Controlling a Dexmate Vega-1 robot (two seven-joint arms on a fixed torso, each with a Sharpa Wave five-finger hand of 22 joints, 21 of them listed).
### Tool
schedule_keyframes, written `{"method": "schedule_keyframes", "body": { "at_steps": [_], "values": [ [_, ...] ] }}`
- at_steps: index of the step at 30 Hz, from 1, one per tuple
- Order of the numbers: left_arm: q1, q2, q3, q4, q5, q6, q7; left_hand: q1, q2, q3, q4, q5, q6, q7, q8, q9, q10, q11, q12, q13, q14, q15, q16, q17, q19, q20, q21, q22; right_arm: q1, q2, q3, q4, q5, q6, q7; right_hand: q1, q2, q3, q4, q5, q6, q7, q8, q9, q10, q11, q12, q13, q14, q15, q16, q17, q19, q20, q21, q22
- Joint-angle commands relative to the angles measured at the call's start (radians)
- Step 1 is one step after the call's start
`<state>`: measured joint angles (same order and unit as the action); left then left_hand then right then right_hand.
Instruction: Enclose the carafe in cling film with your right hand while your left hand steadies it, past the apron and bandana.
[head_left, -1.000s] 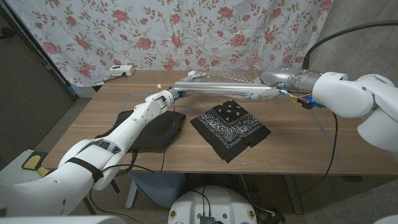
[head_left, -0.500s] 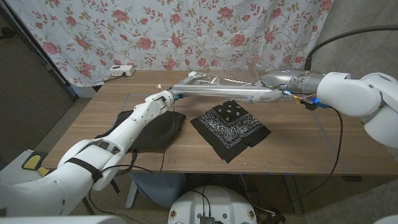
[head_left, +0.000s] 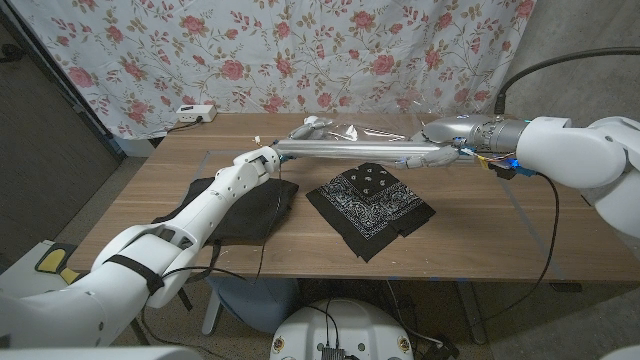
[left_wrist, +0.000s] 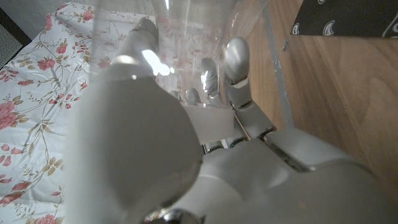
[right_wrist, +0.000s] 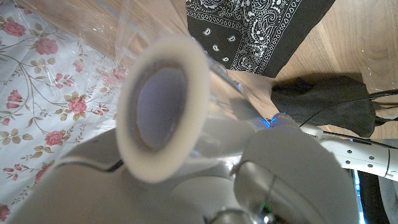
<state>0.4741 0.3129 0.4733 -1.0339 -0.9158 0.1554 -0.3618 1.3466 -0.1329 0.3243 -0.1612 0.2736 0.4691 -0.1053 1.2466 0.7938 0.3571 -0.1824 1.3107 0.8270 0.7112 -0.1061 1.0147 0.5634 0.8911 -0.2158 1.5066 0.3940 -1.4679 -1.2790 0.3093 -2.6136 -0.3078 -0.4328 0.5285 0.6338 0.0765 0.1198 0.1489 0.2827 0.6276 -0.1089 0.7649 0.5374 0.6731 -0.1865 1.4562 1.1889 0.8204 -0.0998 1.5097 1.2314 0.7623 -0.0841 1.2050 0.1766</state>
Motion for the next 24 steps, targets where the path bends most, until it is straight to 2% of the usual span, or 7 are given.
{"method": "schedule_keyframes", "body": {
  "at_steps": [1, 4, 7, 10, 12, 20, 24],
  "values": [
    [0.005, 0.006, 0.006, -0.004, 0.002, 0.000, -0.020, 0.274, 0.272, 0.008, -0.004, -0.004, -0.001, -0.005, 0.144, 0.005, -0.002, -0.003, 0.011, 0.004, 0.063, -0.030, 0.473, 0.007, -0.001, -0.007, 0.002, 0.004, -0.069, 0.067, 0.090, -0.011, -0.023, 0.068, 0.044, -0.050, 0.047, -0.008, 0.006, 0.007, 0.027, -0.016, 0.009, 0.008, 0.011, -0.003, 0.030, 0.033, 0.001, -0.114, 0.008, -0.001, 0.009, -0.032, -0.003, 0.002],
    [0.010, 0.011, 0.007, -0.007, 0.003, -0.001, -0.025, 0.274, 0.272, 0.008, -0.004, -0.004, 0.000, -0.004, 0.143, 0.001, -0.001, -0.004, 0.010, 0.003, 0.062, -0.029, 0.472, 0.006, -0.002, -0.007, 0.002, 0.005, -0.101, 0.092, 0.121, -0.016, -0.023, 0.078, 0.082, -0.055, 0.047, -0.011, 0.007, 0.009, 0.032, -0.017, 0.015, 0.012, 0.015, -0.003, 0.037, 0.038, 0.001, -0.114, 0.008, -0.001, 0.009, -0.031, -0.006, 0.002],
    [0.015, 0.016, 0.008, -0.012, 0.000, 0.012, -0.022, 0.274, 0.272, 0.008, -0.004, -0.004, 0.000, -0.004, 0.143, 0.001, -0.001, -0.002, 0.010, 0.003, 0.059, -0.029, 0.469, 0.003, -0.004, -0.007, 0.001, 0.003, -0.114, 0.084, 0.119, -0.021, -0.044, 0.075, 0.098, -0.058, 0.047, -0.013, 0.007, 0.010, 0.033, -0.017, 0.019, 0.015, 0.016, -0.002, 0.042, 0.041, 0.001, -0.114, 0.009, -0.001, 0.008, -0.031, -0.009, 0.002],
    [0.018, 0.017, 0.005, -0.014, -0.006, 0.019, -0.022, 0.274, 0.272, 0.008, -0.004, -0.004, 0.000, -0.004, 0.144, 0.001, 0.000, -0.004, 0.009, 0.001, 0.059, -0.030, 0.470, 0.003, -0.004, -0.007, 0.001, 0.003, -0.096, 0.079, 0.089, -0.020, -0.033, 0.067, 0.080, -0.059, 0.046, -0.014, 0.006, 0.010, 0.032, -0.016, 0.019, 0.015, 0.017, -0.002, 0.045, 0.042, 0.000, -0.114, 0.009, -0.001, 0.009, -0.031, -0.009, 0.002],
    [0.018, 0.018, 0.005, -0.015, -0.004, 0.014, -0.025, 0.273, 0.273, 0.009, -0.004, -0.005, -0.001, -0.004, 0.145, 0.001, -0.001, -0.008, 0.011, 0.005, 0.057, -0.030, 0.470, 0.004, -0.003, -0.007, 0.002, 0.004, -0.088, 0.059, 0.070, -0.015, -0.033, 0.070, 0.080, -0.060, 0.045, -0.015, 0.005, 0.011, 0.034, -0.017, 0.022, 0.015, 0.019, -0.002, 0.049, 0.044, 0.000, -0.114, 0.009, -0.001, 0.009, -0.030, -0.011, 0.002],
    [0.013, 0.013, 0.000, -0.004, -0.010, 0.012, -0.029, 0.273, 0.273, 0.009, -0.004, -0.005, -0.001, -0.004, 0.146, -0.001, -0.001, -0.004, 0.008, 0.000, 0.056, -0.032, 0.470, 0.003, -0.004, -0.007, 0.002, 0.002, -0.066, 0.031, 0.041, -0.013, -0.026, 0.056, 0.082, -0.061, 0.043, -0.019, 0.001, 0.014, 0.038, -0.015, 0.027, 0.012, 0.022, 0.000, 0.061, 0.046, -0.002, -0.114, 0.009, -0.001, 0.010, -0.029, -0.014, 0.003],
    [0.011, 0.008, -0.002, 0.003, -0.016, 0.013, -0.037, 0.272, 0.273, 0.009, -0.004, -0.005, 0.000, -0.005, 0.145, -0.004, 0.000, -0.004, 0.010, 0.003, 0.058, -0.032, 0.472, 0.005, -0.004, -0.007, 0.002, 0.001, -0.047, -0.007, 0.019, -0.010, -0.043, 0.047, 0.079, -0.061, 0.041, -0.021, -0.002, 0.016, 0.039, -0.012, 0.030, 0.012, 0.022, 0.001, 0.067, 0.047, -0.002, -0.114, 0.010, -0.001, 0.012, -0.028, -0.016, 0.003]
  ]
}}
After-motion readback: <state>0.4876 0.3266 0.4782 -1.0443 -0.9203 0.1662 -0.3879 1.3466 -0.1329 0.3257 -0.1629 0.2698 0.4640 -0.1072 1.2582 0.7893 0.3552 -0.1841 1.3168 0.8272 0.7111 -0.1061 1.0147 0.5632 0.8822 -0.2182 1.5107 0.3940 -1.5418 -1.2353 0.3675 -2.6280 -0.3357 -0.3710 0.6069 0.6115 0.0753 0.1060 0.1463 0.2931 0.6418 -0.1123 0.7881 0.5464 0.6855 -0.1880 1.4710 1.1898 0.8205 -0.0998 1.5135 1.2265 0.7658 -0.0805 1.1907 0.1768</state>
